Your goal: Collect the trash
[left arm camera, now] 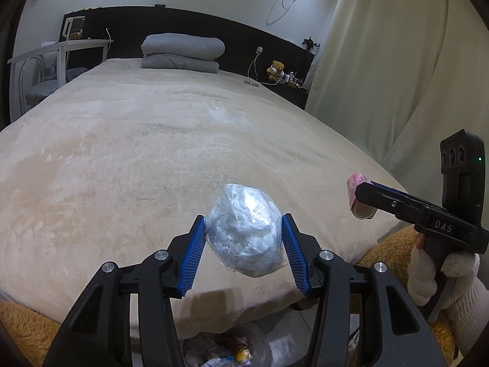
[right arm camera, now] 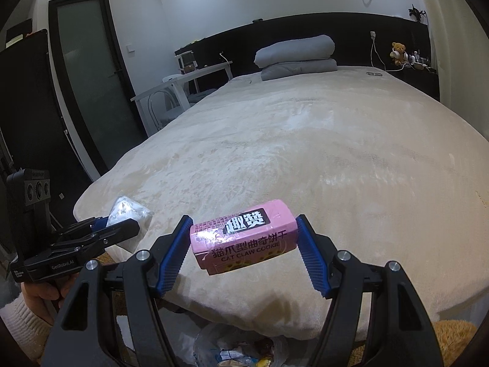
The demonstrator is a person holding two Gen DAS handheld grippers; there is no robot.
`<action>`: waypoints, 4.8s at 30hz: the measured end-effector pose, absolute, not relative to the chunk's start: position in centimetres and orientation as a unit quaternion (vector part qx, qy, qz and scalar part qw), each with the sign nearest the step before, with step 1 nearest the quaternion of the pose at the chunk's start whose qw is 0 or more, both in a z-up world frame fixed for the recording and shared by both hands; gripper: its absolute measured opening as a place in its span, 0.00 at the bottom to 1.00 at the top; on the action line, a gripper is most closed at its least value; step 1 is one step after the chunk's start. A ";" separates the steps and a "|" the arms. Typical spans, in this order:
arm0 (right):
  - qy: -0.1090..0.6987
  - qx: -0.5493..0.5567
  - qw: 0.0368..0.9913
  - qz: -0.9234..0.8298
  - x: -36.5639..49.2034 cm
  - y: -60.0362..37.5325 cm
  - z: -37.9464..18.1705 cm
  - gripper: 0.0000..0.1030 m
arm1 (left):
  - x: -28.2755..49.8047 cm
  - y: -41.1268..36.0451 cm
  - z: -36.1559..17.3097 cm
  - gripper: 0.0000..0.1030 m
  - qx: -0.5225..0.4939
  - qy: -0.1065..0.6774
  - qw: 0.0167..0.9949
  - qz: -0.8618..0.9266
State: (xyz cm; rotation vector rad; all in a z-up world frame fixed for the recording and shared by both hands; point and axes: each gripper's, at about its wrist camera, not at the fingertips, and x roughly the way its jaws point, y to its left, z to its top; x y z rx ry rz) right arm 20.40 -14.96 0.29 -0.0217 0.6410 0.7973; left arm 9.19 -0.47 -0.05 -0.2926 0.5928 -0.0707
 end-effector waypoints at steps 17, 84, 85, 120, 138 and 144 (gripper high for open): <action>0.330 0.003 0.859 0.392 16.3 -16.3 -1.5 0.66 | 5.5 -3.0 -2.1 0.48 -0.150 0.314 0.936 -0.043; 0.697 0.027 0.675 0.242 17.2 -12.2 -20.1 0.66 | 5.7 -4.7 -18.4 0.49 -0.235 0.641 0.730 -0.004; 0.696 0.026 0.675 0.242 17.2 -12.2 -20.1 0.66 | 5.7 -4.5 -18.5 0.50 -0.235 0.642 0.730 -0.004; 0.613 -0.010 0.743 0.268 15.5 -13.7 -16.2 0.95 | 3.9 -4.6 -14.7 0.94 -0.229 0.584 0.778 -0.027; 0.505 -0.033 0.800 0.324 15.0 -15.4 -8.1 0.95 | 3.4 -3.0 -7.4 0.94 -0.187 0.495 0.848 -0.026; 0.450 -0.037 0.825 0.338 15.7 -16.2 -4.7 0.95 | 3.3 -2.1 -4.8 0.94 -0.171 0.457 0.873 -0.024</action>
